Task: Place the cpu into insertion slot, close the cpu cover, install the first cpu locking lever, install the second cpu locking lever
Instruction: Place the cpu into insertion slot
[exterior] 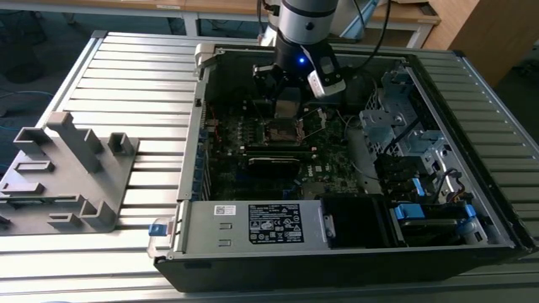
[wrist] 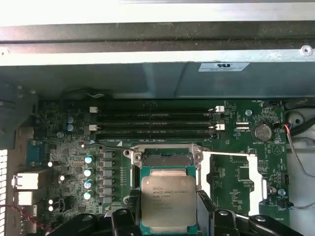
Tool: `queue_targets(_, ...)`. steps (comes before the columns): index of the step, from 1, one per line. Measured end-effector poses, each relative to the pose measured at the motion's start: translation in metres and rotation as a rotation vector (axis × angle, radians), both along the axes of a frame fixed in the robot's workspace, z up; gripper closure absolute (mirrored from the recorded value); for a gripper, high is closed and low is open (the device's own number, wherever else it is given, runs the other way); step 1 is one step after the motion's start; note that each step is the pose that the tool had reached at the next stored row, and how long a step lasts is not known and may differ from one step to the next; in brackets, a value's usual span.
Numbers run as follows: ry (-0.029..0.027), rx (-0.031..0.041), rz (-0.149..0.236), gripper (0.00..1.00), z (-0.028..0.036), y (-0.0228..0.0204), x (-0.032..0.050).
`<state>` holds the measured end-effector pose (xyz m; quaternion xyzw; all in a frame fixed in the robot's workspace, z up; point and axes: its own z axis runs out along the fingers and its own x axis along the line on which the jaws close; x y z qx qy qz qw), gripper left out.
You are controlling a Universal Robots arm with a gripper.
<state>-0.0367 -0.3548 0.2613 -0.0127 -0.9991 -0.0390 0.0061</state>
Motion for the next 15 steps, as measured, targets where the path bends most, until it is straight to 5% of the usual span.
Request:
queue_targets(7, -0.0030, 0.0000, 0.000, 0.46, -0.0113, 0.0000, 0.0003)
queue_targets(15, -0.0031, -0.0001, -0.003, 0.46, -0.0117, 0.0000, 0.0003)
